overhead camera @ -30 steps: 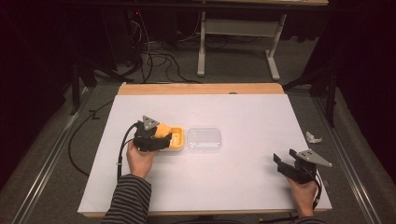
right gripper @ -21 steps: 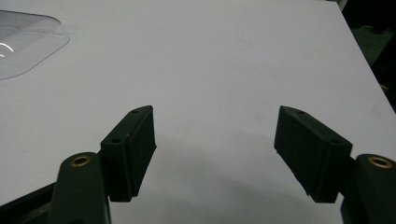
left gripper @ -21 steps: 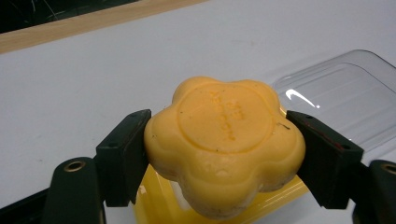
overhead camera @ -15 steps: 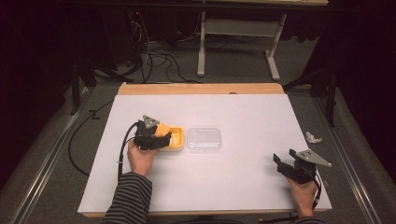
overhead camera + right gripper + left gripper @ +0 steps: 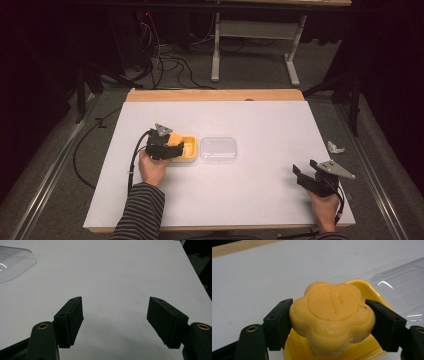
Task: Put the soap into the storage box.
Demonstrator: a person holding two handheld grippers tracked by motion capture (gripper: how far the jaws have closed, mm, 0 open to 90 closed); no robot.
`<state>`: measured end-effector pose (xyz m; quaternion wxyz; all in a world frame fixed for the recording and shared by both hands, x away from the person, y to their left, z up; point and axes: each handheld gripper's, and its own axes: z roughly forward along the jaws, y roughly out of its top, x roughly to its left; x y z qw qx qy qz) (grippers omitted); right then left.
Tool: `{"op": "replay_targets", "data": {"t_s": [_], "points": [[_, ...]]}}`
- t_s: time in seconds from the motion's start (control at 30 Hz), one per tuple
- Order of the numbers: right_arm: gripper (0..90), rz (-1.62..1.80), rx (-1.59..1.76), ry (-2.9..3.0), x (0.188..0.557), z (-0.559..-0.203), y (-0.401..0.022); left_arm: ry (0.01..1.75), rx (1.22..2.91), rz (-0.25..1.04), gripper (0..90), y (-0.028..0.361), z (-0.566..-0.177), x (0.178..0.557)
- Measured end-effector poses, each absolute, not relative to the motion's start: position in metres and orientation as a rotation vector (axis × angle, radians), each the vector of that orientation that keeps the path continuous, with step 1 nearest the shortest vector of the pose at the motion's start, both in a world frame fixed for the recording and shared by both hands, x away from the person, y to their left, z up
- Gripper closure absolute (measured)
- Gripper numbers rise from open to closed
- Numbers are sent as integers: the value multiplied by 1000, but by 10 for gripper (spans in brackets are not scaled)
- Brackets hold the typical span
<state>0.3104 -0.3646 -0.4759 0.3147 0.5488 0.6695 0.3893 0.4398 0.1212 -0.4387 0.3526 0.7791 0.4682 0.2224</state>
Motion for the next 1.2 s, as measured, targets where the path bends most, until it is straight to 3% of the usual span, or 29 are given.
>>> {"op": "replay_targets", "data": {"t_s": [0.83, 1.2], "points": [[295, 1028, 1449, 1759, 310, -476, -365, 1244, 2050, 524, 261, 117, -453, 451], [296, 1017, 1444, 1767, 310, -476, -364, 1240, 2089, 558, 261, 113, -456, 450]]}}
